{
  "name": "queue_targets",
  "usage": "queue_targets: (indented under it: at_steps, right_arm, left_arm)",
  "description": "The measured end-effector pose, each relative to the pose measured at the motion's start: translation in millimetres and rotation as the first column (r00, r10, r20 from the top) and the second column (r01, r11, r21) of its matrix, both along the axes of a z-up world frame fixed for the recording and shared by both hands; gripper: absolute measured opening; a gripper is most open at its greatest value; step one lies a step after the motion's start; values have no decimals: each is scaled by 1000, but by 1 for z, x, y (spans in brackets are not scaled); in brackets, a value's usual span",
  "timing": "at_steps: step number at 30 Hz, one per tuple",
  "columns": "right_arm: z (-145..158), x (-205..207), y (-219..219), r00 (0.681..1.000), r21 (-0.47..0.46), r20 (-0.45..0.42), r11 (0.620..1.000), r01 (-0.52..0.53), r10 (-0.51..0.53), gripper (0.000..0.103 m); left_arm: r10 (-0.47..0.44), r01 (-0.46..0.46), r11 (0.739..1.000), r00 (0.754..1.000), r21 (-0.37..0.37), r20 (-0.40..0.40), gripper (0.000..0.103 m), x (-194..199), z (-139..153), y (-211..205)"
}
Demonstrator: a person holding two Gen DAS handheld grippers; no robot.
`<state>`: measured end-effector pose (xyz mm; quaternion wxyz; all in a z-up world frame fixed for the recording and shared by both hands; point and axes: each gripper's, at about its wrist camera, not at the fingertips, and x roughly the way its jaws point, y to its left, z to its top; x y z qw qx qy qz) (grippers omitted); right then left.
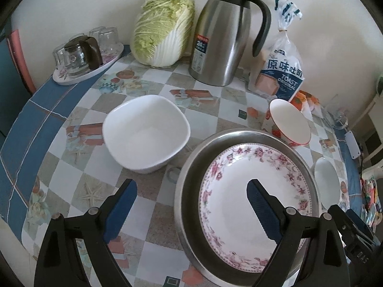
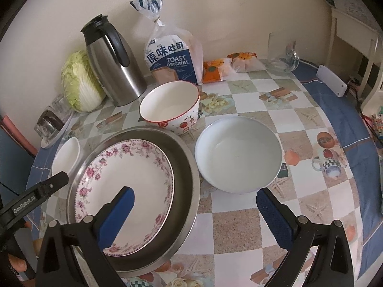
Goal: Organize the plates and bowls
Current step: 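Move both grippers toward the red-rimmed white bowl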
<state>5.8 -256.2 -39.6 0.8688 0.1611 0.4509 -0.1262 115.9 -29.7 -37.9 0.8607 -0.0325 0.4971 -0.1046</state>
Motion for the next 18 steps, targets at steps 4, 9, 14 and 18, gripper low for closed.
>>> queue_targets:
  at_steps: [4, 9, 14, 18]
  right_arm:
    - [-2, 2, 0, 1000, -7, 0, 1000, 1, -1, 103]
    - [0, 9, -1, 1000, -48, -2, 999, 9, -9, 103]
    - [9, 22, -8, 1000, -56, 23, 998, 14, -12, 103]
    - [18, 41, -14, 999, 15, 41, 1000, -22, 21, 103]
  left_arm:
    - [-7, 7, 1000, 1000, -7, -22, 93, 4, -1, -1]
    - [-11, 10, 999, 1000, 35, 17, 93, 14, 6, -5]
    - [-34, 30, 998, 997, 59, 65, 93, 33, 28, -11]
    - [-70, 67, 997, 995, 50, 65, 93, 56, 46, -24]
